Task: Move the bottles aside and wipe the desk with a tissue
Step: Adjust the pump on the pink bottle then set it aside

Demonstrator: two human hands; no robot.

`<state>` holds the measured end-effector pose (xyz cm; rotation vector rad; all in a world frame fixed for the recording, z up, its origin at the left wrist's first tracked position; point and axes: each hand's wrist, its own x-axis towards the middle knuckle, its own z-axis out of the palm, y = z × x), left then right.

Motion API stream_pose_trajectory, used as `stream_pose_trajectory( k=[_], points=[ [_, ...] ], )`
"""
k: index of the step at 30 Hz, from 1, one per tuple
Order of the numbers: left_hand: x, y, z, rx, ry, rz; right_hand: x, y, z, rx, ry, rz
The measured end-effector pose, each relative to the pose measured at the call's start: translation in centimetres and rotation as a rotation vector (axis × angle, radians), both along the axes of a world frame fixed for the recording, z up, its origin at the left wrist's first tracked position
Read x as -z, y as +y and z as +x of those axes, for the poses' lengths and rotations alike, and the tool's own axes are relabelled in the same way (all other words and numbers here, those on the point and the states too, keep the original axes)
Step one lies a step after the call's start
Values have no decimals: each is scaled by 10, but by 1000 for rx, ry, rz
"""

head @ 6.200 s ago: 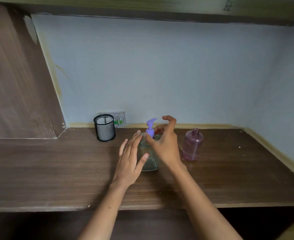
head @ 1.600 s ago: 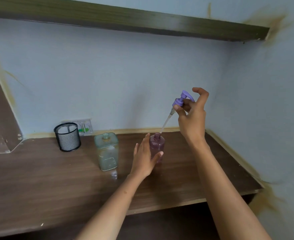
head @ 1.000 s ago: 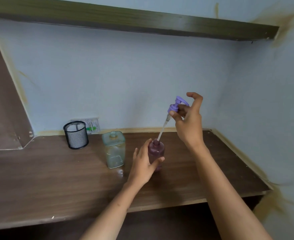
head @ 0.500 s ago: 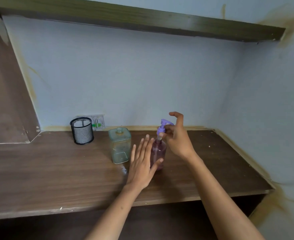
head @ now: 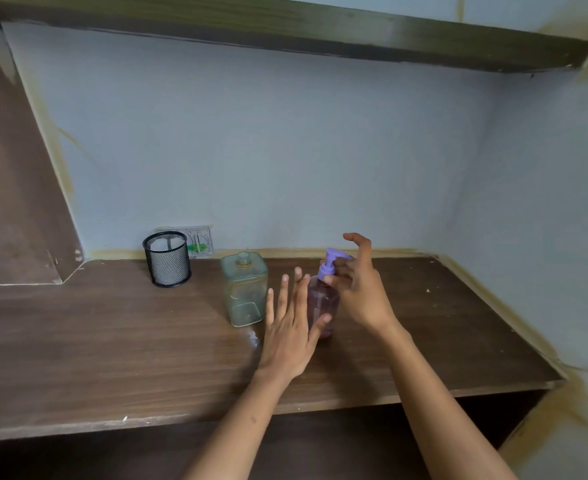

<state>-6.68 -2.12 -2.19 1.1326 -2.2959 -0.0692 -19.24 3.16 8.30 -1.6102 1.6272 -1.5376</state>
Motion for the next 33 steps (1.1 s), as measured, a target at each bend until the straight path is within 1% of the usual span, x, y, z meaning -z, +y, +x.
stream_pose_trajectory(
  k=[4, 8, 16, 18, 20, 24, 27, 31, 33],
  points=[
    [-1, 0, 0, 4, 18, 6, 1, -4, 3, 69, -10, -16],
    [-2, 1, 1, 6, 39, -2, 5, -9, 7, 141, 23, -38],
    [-2, 0, -1, 18, 65, 10, 8, -9, -1, -13, -69, -39],
    [-1, 1, 0, 23, 56, -7, 8, -10, -1, 2, -67, -54],
    [0, 1, 0, 21, 46, -22, 10, -13, 0, 63, -53, -78],
    [-1, -1, 0, 10, 35, 4, 11, -16, 6, 144, -46, -78],
    [-1, -2, 0, 18, 46, 10, 13, -14, 5, 108, -35, -71],
    [-1, -2, 0, 31, 66, 5, 15, -12, -5, -35, -73, -19],
    [-1, -2, 0, 32, 62, 1, 13, -13, -5, 8, -78, -24]
  ],
)
